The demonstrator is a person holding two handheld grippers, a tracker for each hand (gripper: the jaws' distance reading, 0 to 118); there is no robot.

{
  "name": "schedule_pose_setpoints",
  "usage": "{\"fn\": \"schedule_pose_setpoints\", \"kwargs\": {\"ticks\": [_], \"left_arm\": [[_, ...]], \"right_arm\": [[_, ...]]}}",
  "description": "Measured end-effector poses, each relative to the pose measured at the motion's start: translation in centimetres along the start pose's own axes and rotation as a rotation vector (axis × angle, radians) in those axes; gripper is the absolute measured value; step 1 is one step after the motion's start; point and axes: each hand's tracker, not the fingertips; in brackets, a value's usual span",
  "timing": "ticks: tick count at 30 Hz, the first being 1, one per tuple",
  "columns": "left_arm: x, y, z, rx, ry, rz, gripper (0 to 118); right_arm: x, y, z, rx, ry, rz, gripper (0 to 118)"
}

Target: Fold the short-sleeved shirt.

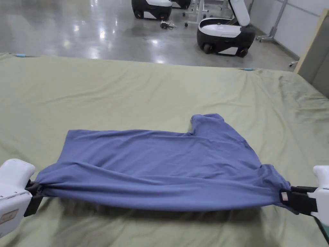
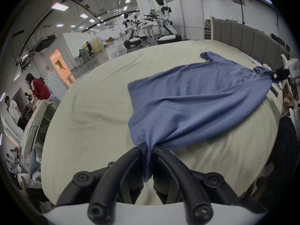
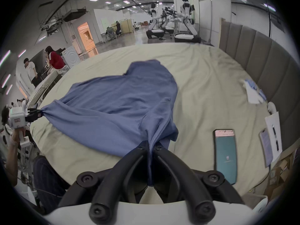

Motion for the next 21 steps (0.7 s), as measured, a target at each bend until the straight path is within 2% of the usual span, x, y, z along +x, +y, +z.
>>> {"fn": "schedule_pose_setpoints", "kwargs": {"ticks": [1, 2, 8, 12, 14, 16, 17, 18, 19, 20, 21], "left_arm": [[0.0, 0.0, 0.7, 0.003, -0.006, -0.001, 7], [0.1, -0.1, 1.5, 0.006, -0.009, -0.003, 7], [1.8, -3.1, 5.7, -0.003, -0.045, 0.006, 7], [3.0, -6.3, 4.7, -0.053, -0.074, 0.042, 7], [3.2, -7.4, 3.4, -0.094, -0.109, 0.107, 7], [3.5, -8.3, 2.7, -0.101, -0.086, 0.110, 7], [3.4, -8.6, 2.6, -0.098, -0.081, 0.107, 9], [3.4, -9.1, 3.0, -0.047, -0.060, 0.095, 19], [3.3, -9.5, 3.9, 0.002, -0.026, 0.097, 40], [3.2, -9.9, 4.9, 0.027, -0.003, 0.104, 77], [3.2, -9.7, 6.3, 0.073, 0.001, 0.114, 97]], "right_arm": [[-0.2, 0.1, 1.0, 0.007, 0.004, 0.014, 4], [0.6, -0.8, 2.0, 0.023, -0.032, -0.048, 4], [0.4, -3.6, 3.8, -0.046, -0.015, 0.022, 4], [0.5, -7.6, 2.0, -0.091, -0.006, 0.034, 4], [1.8, -9.8, 0.0, -0.104, 0.011, 0.006, 4], [2.4, -11.0, -0.9, -0.100, 0.022, -0.040, 4], [2.8, -11.6, -0.9, -0.073, 0.038, -0.055, 12], [3.0, -12.1, -0.6, -0.037, 0.077, -0.055, 33], [3.4, -12.4, -0.1, -0.041, 0.103, -0.064, 72], [3.6, -12.5, 0.5, -0.058, 0.098, -0.061, 118], [3.6, -12.3, 2.4, 0.000, 0.110, -0.038, 114]]}}
